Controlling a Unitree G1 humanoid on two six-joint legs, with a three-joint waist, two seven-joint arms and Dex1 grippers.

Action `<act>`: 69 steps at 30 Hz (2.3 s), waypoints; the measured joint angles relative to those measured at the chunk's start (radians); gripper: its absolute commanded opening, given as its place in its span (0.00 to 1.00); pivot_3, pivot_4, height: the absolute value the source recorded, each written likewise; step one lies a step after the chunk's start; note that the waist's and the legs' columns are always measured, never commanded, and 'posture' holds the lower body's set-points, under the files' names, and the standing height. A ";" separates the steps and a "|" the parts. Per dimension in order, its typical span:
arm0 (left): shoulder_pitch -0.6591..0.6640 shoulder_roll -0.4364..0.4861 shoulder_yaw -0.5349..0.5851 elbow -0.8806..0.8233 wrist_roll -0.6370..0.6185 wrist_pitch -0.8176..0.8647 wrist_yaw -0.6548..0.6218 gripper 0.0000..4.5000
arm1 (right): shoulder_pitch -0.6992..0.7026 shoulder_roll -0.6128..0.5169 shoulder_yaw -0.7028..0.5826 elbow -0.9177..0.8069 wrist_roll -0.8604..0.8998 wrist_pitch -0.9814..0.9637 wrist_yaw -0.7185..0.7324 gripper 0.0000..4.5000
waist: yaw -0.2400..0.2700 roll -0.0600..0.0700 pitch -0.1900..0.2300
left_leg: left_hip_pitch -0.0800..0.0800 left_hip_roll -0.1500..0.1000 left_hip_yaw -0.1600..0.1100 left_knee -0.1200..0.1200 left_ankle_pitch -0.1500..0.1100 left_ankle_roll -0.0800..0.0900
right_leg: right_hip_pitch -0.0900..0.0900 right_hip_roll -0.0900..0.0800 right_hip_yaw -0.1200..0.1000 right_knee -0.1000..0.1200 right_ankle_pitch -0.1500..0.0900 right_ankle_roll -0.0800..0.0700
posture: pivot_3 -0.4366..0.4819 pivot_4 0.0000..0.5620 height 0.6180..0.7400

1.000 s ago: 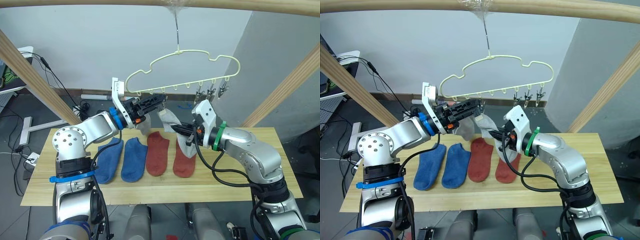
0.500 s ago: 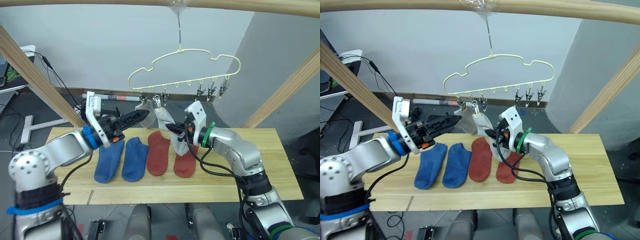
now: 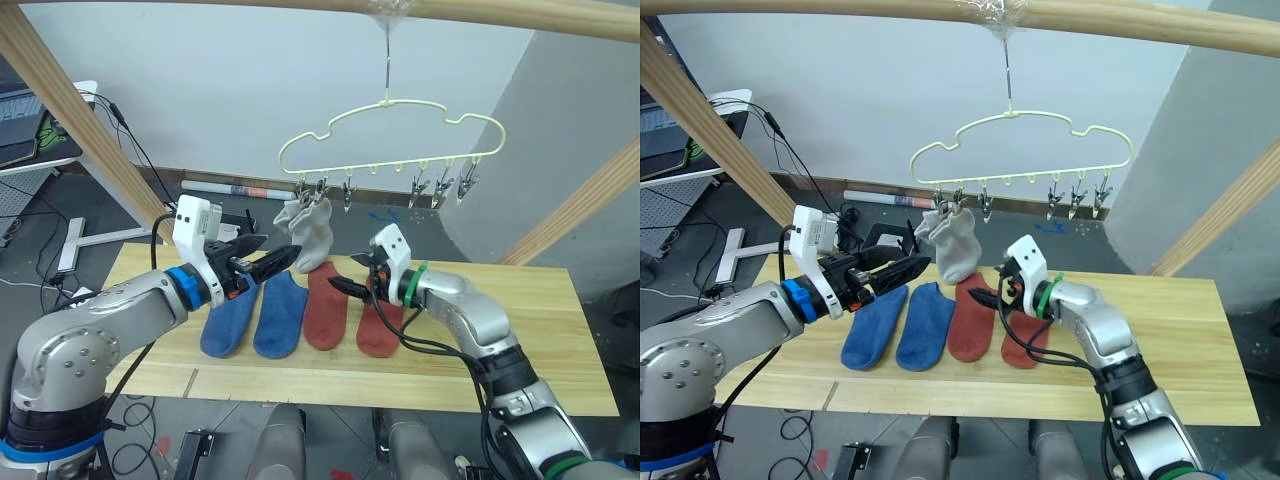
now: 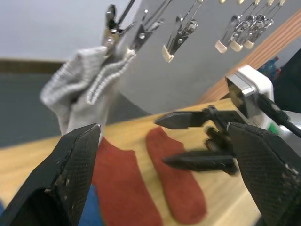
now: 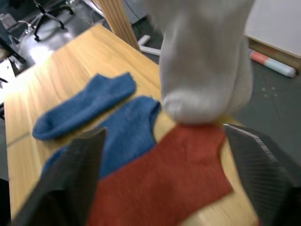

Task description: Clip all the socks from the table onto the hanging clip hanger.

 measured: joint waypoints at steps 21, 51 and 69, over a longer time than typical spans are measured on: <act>-0.187 -0.483 -0.370 0.378 0.869 -0.601 -0.068 0.68 | 0.166 -0.196 -0.184 -0.503 0.056 0.053 -0.029 1.00 | -0.032 0.001 -0.007 | 0.000 -0.001 0.001 0.005 0.001 0.001 | 0.002 0.000 0.001 0.001 0.005 0.001 | 0.43 0.30 1.00; -0.382 -0.672 -0.286 0.789 1.132 -0.894 0.018 0.68 | 0.086 -0.199 -0.186 -0.525 0.082 0.051 -0.075 1.00 | -0.074 0.001 -0.008 | 0.000 -0.001 0.000 0.015 0.003 0.003 | 0.006 0.000 0.001 0.003 0.011 0.004 | 0.39 0.35 1.00; -0.397 -0.689 -0.267 0.789 1.160 -0.930 0.055 0.68 | 0.081 -0.202 -0.186 -0.525 0.084 0.053 -0.079 1.00 | -0.076 0.001 -0.008 | 0.001 -0.001 0.000 0.020 0.004 0.005 | 0.010 0.000 0.002 0.002 0.015 0.006 | 0.39 0.35 1.00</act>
